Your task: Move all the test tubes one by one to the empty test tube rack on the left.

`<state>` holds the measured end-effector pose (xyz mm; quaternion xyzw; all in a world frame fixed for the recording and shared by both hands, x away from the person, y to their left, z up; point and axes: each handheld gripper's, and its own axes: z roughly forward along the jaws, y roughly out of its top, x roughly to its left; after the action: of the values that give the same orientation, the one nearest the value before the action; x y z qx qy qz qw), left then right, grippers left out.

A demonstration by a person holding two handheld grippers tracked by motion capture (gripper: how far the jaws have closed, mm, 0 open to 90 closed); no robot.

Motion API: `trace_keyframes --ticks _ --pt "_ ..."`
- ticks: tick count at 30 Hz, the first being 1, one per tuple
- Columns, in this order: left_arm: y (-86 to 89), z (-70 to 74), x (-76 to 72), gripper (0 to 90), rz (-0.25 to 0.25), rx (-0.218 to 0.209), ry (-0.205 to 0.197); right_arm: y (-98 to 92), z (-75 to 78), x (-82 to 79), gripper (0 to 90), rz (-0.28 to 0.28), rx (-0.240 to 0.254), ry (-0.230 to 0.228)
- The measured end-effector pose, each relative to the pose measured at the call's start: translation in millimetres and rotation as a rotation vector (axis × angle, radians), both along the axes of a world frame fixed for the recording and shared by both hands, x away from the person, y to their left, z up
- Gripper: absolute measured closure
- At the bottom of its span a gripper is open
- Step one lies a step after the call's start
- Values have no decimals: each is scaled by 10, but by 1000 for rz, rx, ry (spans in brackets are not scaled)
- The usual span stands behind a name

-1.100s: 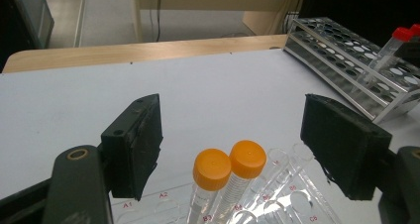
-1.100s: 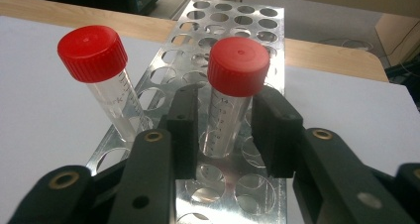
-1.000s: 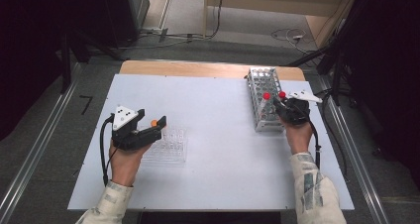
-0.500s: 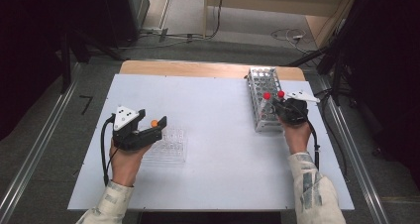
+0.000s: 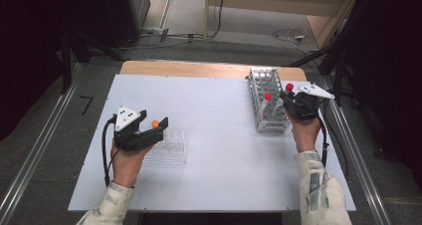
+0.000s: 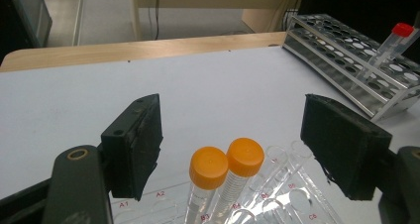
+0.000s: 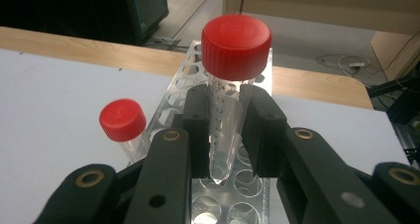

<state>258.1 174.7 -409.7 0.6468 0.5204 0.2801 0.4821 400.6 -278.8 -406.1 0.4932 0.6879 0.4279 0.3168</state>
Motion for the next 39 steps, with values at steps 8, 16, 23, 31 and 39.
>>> trace_keyframes --ticks 8,16,23,31,39 --pt "-17 5 -4 246 1 -1 -3 -21 239 -245 711 40 33 -44" --pt "-22 35 -32 246 3 -7 -18 59 327 -403 711 101 44 -39" --pt "-27 81 -75 236 1 -19 -36 178 361 -524 711 157 25 -40" --pt "-63 117 -103 229 -18 -19 -42 336 287 -595 711 221 0 -15" --pt "-106 150 -137 230 -36 -20 -51 596 175 -658 711 303 -18 12"
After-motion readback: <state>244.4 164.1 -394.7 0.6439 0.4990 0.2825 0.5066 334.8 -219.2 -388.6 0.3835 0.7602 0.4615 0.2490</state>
